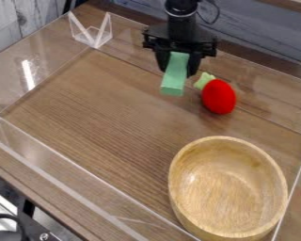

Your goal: Remove the green block from the brown bowl and put it on the table

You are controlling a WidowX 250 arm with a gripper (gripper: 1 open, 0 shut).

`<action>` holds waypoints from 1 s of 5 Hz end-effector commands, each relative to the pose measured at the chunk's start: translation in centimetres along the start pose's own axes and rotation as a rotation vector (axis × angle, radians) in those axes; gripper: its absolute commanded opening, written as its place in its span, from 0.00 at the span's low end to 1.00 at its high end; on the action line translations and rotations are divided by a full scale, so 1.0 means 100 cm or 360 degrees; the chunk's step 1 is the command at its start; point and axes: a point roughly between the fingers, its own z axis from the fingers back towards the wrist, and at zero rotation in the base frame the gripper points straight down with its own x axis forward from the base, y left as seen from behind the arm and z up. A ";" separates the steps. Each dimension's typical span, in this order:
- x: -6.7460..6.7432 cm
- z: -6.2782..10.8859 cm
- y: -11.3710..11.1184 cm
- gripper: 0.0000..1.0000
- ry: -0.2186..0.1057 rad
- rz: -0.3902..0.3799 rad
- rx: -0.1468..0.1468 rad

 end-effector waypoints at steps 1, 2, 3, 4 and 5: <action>0.021 0.030 0.010 0.00 -0.0133 0.0020 -0.0029; 0.028 0.034 0.026 0.00 -0.0131 0.0022 -0.0028; 0.030 0.039 0.039 0.00 -0.0127 0.0066 -0.0012; 0.032 0.041 0.049 0.00 -0.0124 0.0097 0.0001; 0.035 0.044 0.057 0.00 -0.0123 0.0130 0.0013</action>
